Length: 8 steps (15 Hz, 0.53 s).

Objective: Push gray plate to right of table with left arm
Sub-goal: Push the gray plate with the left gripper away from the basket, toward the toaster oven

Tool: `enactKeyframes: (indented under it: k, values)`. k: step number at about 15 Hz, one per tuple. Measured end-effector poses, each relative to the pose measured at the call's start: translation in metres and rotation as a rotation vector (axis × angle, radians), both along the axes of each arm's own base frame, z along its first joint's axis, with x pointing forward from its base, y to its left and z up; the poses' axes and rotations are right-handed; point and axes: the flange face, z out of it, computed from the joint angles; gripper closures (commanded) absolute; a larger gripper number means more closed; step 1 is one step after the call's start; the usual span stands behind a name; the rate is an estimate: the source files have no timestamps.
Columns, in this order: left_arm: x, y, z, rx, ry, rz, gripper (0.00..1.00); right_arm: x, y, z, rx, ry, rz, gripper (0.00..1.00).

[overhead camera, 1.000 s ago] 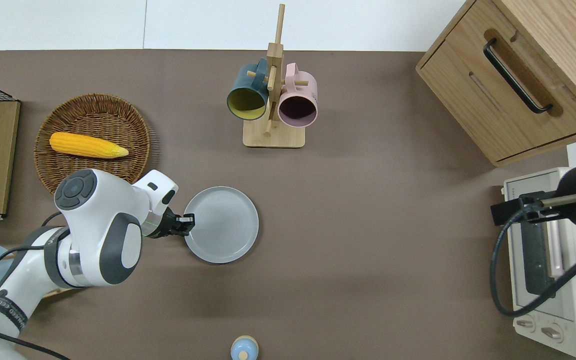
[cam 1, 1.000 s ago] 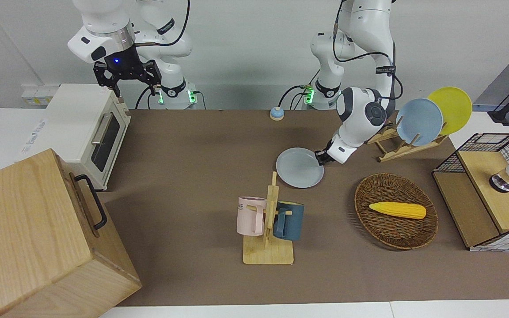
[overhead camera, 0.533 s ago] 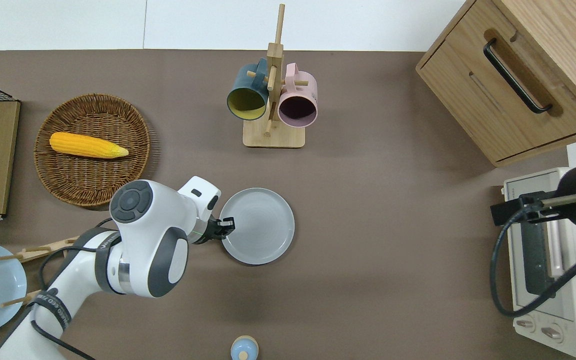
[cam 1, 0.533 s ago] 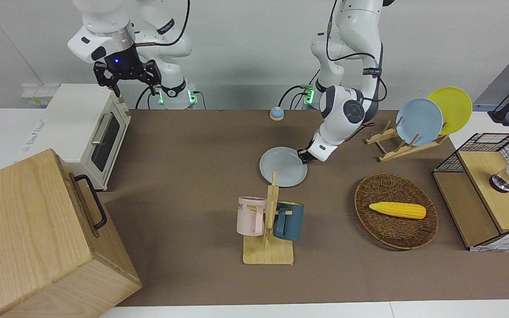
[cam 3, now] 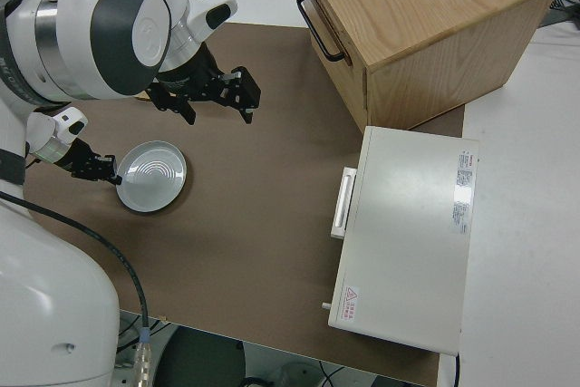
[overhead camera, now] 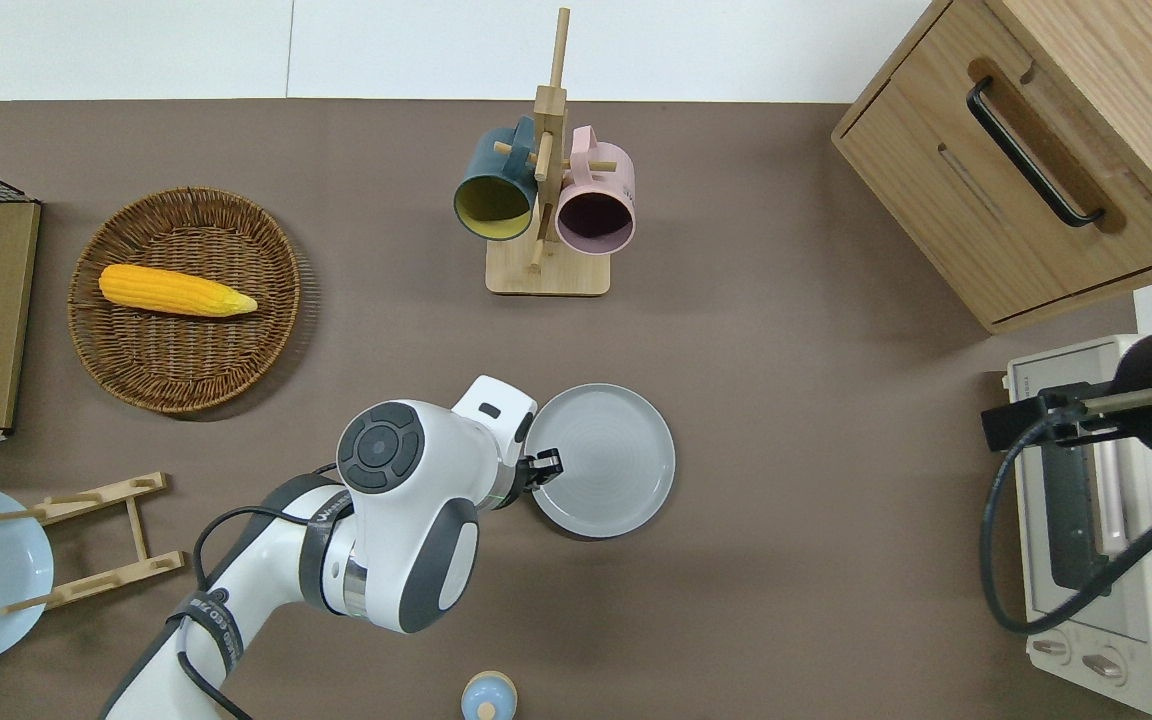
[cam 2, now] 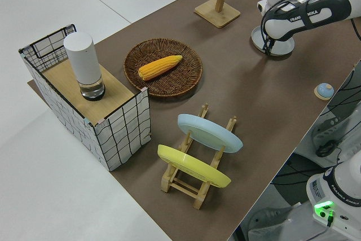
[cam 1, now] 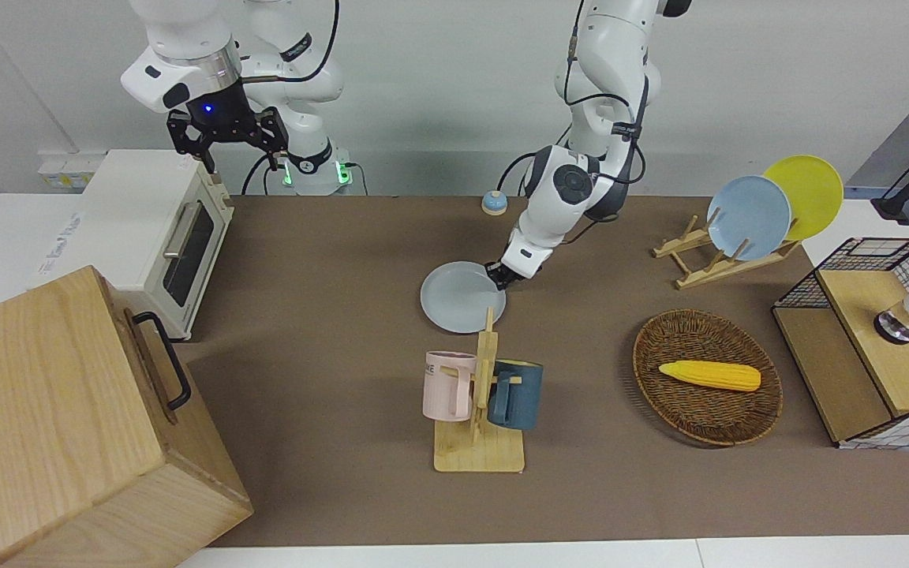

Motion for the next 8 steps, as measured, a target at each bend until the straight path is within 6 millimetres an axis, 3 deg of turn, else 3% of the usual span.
enactKeyframes:
  k: [8]
  values:
    - [-0.017,-0.055,0.005,-0.033,-0.027,0.009,1.00,0.000,0.000,0.000,0.000,0.000,0.000,0.005]
